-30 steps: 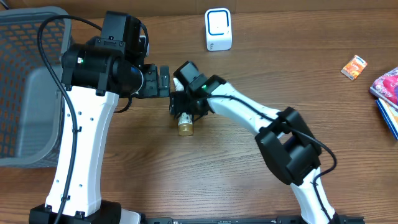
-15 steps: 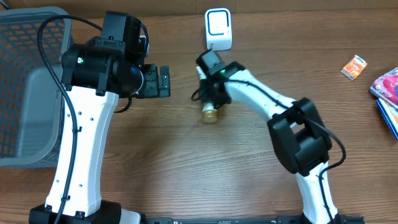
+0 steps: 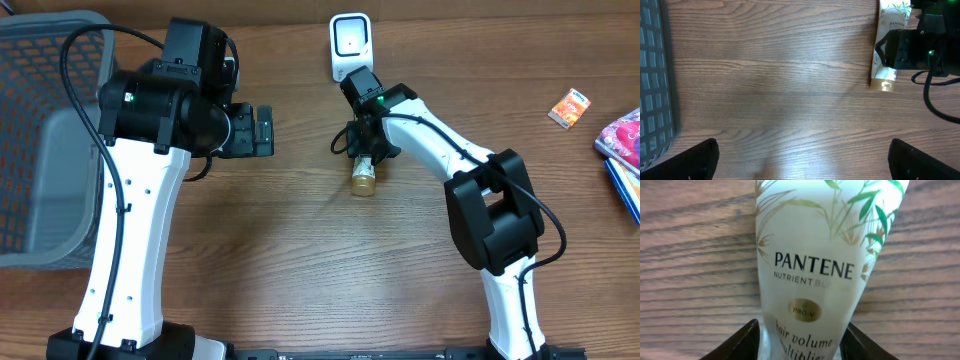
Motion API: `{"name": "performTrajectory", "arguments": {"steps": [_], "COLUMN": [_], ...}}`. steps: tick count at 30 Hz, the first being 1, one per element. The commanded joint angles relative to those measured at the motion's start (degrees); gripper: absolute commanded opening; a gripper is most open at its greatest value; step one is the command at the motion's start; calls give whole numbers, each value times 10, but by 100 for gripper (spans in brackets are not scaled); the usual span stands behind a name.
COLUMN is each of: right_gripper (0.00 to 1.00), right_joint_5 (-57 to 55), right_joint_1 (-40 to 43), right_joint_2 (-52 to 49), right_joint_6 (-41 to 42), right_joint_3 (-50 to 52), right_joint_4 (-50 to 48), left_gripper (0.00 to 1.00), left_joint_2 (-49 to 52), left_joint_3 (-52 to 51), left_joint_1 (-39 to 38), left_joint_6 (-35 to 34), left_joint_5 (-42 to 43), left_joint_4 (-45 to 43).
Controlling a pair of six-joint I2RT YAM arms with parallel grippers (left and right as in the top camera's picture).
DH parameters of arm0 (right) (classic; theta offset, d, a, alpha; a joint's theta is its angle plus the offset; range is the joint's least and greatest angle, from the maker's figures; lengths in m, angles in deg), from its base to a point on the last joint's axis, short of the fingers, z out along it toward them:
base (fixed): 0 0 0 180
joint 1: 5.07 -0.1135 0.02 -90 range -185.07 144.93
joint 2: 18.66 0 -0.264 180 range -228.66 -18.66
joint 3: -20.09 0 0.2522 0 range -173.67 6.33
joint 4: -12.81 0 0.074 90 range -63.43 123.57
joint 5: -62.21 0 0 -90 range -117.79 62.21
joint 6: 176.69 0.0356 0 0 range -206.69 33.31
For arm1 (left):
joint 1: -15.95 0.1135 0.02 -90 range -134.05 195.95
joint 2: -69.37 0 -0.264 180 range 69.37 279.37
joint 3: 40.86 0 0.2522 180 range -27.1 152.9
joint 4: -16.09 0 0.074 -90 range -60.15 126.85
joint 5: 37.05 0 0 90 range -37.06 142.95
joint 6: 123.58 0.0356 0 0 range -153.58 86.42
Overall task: Scan the item barcode
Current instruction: 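Lift the Pantene tube and hold it in front of the scanner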
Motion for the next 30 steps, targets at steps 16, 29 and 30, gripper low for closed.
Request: {"name": "performTrajectory", "arguments": {"steps": [16, 29, 30], "right_gripper": [4, 4, 4], "right_joint_5": [-45, -19, -19], "right_joint_1": [15, 38, 38], "right_joint_2": [-21, -44, -54], "right_joint_6": [-31, -31, -30], "right_joint_3": [-204, -311, -311], "right_joint_4": [148, -135, -167], "left_gripper": [100, 100, 100], "left_joint_2": [0, 0, 0], "left_joint_3": [0, 0, 0], "left_joint_1": [2, 2, 2], "left_joint_6": [-8, -8, -8], "left_joint_5": [-7, -7, -7], "left_joint_4": [-1, -1, -1]}}
